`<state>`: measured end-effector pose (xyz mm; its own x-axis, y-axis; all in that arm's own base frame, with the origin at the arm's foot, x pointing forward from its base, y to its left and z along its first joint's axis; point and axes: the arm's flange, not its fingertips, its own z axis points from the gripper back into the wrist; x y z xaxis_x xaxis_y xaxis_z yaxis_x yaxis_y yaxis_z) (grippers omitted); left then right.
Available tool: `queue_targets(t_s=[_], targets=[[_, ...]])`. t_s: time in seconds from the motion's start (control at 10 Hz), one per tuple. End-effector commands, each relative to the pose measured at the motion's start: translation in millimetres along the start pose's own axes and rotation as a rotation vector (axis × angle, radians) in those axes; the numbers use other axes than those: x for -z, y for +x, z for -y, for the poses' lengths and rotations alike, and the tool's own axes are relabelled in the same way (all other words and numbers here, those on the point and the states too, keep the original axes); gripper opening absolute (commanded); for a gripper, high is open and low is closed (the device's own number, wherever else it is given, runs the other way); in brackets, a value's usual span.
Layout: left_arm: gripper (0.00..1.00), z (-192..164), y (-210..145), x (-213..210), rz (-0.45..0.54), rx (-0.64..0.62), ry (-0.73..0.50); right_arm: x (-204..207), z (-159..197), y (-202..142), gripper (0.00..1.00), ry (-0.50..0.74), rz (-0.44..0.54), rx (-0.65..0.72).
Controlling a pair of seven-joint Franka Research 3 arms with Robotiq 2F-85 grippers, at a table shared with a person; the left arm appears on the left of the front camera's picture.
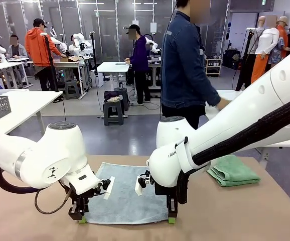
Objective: Fold the towels and place them in the basket.
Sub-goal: When a person lays out a Towel with hook on the table, fold it in half twice.
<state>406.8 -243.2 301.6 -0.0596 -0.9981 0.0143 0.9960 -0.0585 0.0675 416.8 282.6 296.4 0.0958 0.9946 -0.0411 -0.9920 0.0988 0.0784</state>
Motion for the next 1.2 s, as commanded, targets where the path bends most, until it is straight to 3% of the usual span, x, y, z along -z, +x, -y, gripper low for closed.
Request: queue_targets(t_s=[0.0, 0.1, 0.2, 0.7, 0.9, 1.1], targets=[[0.04, -8, -1, -6, -0.025, 0.029, -0.009, 3, 4, 0, 0.00, 0.029, 0.021, -0.010], [0.21, -8, -1, -7, -0.024, 0.033, -0.011, 2, 5, -1, 0.00, 0.031, 0.024, -0.010], [0.00, -7, 0, -9, -0.027, 0.038, -0.015, 2, 6, -1, 0.00, 0.031, 0.026, -0.011], [0.00, 0, 4, -16, -0.015, 0.080, -0.047, -1, 9, -1, 0.00, 0.027, 0.023, -0.035], [0.00, 2, 4, -19, 0.032, 0.073, -0.061, -8, 15, -4, 0.00, -0.002, 0.022, -0.002], [0.00, 0, 5, -8, -0.015, 0.066, -0.030, -1, 4, -2, 0.00, 0.004, 0.010, -0.011]])
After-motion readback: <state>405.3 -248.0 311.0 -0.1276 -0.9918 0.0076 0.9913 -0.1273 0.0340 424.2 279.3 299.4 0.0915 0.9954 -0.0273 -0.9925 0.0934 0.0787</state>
